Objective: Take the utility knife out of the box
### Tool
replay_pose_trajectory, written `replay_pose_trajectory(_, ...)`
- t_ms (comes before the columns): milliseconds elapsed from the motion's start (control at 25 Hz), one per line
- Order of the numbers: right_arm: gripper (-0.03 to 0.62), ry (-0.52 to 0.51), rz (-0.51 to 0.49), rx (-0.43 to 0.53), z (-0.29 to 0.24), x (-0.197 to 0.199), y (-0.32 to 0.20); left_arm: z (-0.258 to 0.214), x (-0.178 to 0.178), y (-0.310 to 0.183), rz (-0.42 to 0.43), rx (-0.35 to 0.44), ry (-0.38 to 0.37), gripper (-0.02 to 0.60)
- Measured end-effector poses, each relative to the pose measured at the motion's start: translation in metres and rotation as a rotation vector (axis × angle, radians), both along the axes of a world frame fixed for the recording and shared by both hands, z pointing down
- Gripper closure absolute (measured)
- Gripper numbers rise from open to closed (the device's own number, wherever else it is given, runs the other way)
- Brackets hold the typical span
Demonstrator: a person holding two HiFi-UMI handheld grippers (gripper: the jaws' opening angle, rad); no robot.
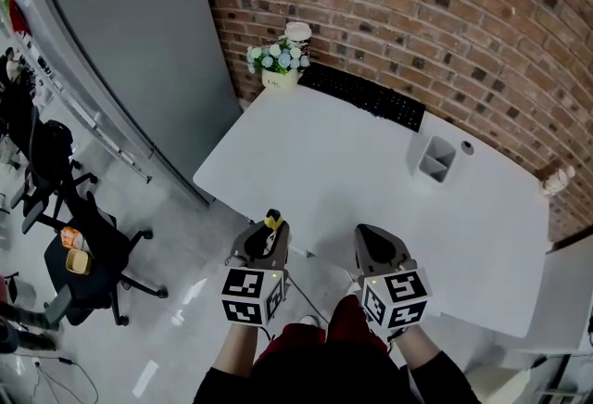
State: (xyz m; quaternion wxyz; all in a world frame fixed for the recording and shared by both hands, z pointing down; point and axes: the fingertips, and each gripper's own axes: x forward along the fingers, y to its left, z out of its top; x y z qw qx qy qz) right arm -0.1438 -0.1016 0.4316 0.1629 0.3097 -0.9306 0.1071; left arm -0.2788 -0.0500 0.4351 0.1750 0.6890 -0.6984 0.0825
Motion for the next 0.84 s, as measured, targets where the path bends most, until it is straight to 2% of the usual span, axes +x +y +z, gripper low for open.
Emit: replay_pose_trajectory(840, 0.586, 0.003, -0.003, 0.018, -0.001, 0.002, 0.055, 0.005, 0.001, 0.054, 0.012, 0.001, -0.001, 0.511)
